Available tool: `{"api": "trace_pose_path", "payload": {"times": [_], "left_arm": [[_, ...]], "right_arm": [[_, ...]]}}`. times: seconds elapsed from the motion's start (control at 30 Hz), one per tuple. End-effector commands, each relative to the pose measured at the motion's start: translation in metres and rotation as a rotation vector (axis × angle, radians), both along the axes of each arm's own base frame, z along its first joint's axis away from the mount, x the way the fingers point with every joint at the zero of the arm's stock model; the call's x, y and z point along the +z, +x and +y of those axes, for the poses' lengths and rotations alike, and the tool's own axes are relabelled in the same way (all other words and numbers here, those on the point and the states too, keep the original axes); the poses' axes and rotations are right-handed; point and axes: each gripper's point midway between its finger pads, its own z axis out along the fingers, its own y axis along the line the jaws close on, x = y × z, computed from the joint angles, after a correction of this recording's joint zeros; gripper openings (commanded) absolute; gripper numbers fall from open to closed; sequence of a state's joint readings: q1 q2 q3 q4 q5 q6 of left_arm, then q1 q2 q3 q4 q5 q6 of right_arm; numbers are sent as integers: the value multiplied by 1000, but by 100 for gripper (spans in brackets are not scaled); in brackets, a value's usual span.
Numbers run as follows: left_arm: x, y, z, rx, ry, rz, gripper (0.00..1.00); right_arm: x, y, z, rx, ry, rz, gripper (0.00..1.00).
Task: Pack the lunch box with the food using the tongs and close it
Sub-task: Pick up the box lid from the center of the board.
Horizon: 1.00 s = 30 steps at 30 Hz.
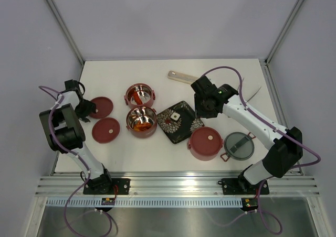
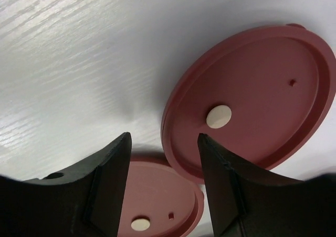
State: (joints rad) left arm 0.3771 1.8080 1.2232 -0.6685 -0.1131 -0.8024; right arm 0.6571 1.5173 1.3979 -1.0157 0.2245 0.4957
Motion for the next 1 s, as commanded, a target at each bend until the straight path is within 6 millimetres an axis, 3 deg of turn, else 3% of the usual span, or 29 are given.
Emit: {"api": "trace_pose_path", "payload": {"times": [0.0, 0.23, 0.37, 0.5, 0.77, 0.97], "left_arm": [[-10, 14, 6, -12, 5, -51, 56], [-16, 16, 9, -24, 6, -26, 39], [-6, 15, 17, -21, 52, -13, 18], [9, 13, 22, -21, 90, -23, 3], [49, 16, 25, -60, 146, -89, 0], [90, 21, 22, -103, 180, -175, 0]], "right_arm": [[7, 6, 2, 14, -19, -33, 49], [2, 11, 3, 26, -45, -22, 49], [2, 13, 5, 30, -48, -19, 49], [3, 16, 6, 36, -53, -25, 48], [2, 19, 8, 44, -52, -24, 48], [2, 19, 9, 44, -52, -24, 48]]}}
